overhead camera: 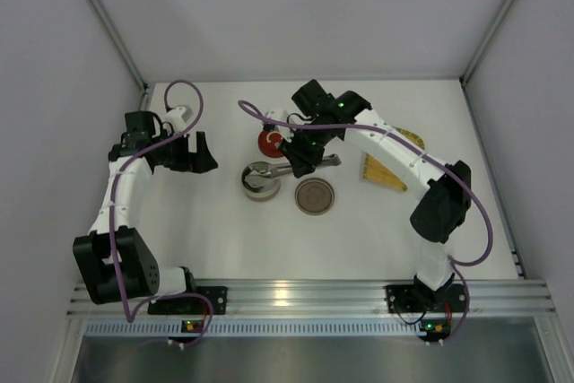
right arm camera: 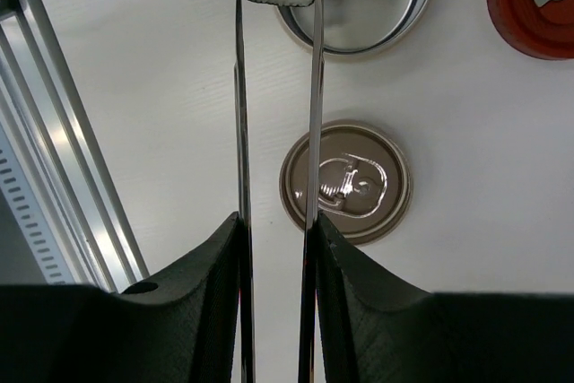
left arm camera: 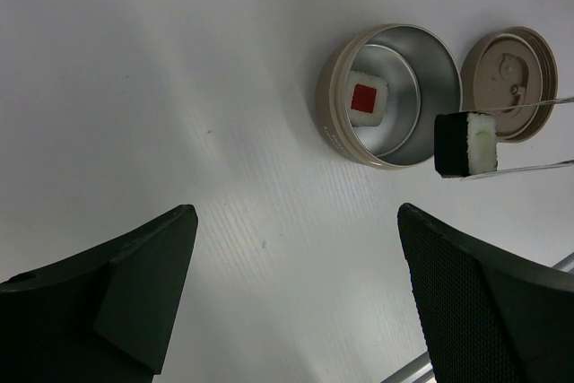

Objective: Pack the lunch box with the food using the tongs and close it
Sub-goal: Place the fake food in the packing box.

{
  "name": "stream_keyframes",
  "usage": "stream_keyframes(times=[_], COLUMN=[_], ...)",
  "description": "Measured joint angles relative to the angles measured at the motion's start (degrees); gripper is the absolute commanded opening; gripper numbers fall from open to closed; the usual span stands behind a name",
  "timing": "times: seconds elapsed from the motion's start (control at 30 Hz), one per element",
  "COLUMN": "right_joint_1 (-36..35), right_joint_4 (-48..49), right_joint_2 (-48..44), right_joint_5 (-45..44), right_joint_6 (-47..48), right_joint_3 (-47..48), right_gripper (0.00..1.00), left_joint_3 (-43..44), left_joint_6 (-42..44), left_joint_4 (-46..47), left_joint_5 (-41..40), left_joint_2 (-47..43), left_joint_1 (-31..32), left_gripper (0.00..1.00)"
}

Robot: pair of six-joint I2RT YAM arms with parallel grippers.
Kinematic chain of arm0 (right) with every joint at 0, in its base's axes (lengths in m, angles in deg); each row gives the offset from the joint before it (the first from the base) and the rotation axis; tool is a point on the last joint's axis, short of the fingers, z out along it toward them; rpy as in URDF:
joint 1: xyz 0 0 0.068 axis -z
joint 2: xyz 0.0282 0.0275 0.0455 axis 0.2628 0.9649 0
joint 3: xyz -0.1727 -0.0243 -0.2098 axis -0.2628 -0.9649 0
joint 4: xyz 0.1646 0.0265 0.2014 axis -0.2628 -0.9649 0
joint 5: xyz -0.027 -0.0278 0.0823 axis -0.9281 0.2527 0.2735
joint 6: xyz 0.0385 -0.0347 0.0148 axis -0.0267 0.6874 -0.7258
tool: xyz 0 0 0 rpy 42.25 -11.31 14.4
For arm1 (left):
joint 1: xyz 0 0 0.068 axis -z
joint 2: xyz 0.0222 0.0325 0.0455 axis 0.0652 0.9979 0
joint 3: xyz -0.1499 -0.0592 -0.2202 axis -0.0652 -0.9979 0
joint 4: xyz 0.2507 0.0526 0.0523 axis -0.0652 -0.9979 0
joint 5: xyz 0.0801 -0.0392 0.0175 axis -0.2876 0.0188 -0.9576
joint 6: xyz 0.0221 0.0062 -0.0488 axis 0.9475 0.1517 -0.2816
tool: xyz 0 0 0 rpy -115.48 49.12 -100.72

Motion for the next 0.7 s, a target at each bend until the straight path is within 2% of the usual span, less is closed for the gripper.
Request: stream_keyframes(times=[0.7], right_joint_1=[-0.26], right_joint_4=[-1.14], right_joint_2=[5.51], right_joint_5=[-5.57], right_joint_6=[1.70], right_joint_3=[1.57], right_gripper=[0.04], left_joint_3=[-1.16], left_joint_6=[0.28], left_joint_4=[0.31], left_joint_5=[-0.22], left_joint_2=[-0.42], left_joint_1=[0.00], left_gripper=[0.98])
